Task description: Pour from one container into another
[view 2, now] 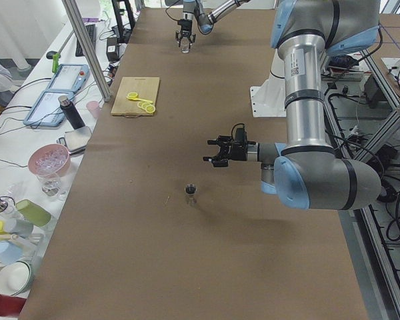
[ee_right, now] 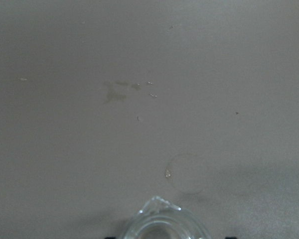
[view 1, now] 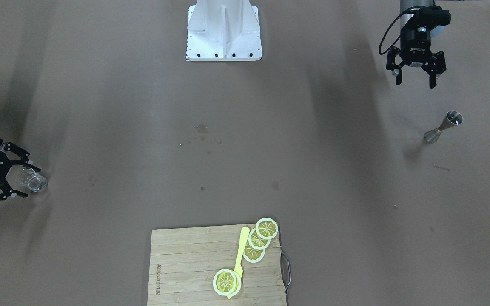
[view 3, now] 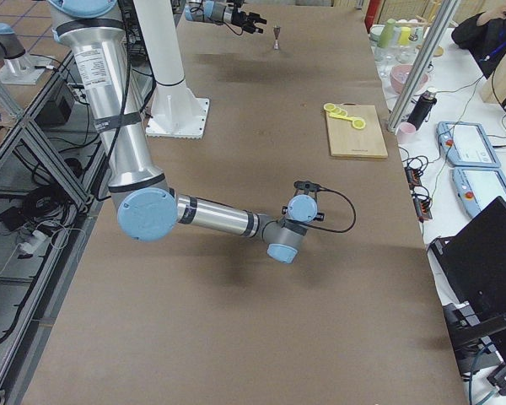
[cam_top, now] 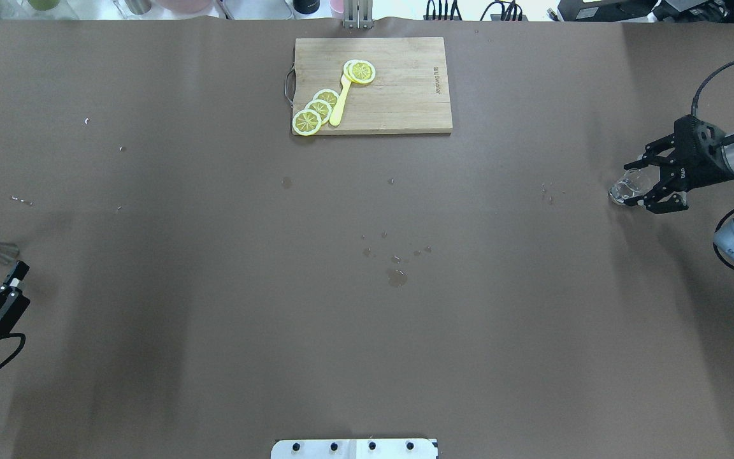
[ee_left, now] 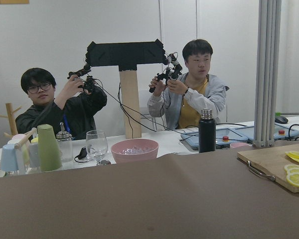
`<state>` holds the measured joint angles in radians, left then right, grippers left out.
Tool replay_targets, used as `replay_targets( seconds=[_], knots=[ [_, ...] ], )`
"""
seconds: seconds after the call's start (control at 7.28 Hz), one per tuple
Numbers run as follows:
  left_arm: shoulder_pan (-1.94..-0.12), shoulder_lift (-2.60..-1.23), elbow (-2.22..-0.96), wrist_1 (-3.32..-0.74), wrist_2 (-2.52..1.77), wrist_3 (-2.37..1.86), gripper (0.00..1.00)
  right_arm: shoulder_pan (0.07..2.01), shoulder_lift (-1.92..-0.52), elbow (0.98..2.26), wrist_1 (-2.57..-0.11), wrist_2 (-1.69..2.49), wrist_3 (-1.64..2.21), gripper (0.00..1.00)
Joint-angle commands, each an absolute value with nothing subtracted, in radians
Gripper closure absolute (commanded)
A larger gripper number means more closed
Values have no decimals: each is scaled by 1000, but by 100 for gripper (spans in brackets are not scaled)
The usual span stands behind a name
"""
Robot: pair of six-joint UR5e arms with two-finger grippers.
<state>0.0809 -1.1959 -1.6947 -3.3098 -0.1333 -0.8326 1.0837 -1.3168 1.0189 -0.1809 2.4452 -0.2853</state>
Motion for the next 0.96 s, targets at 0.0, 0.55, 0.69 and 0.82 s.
replay_targets(
  seconds=[0.0, 0.55, 0.69, 0.82],
  knots=[
    [188, -1196, -1578, -3359, 10, -952, 3, 1078, -1312, 1014, -181, 2444, -285, 29],
    [193, -1203, -1412, -3353, 11, -1103, 4, 1086, -1318, 1014, -181, 2448, -284, 67],
    [196, -1216, -1375, -3347, 9, -1103, 5, 1103, -1318, 1015, -183, 2456, -284, 81],
    [198, -1215, -1353, -3349, 9, -1103, 4, 1127, -1313, 1015, -189, 2473, -282, 100]
  ],
)
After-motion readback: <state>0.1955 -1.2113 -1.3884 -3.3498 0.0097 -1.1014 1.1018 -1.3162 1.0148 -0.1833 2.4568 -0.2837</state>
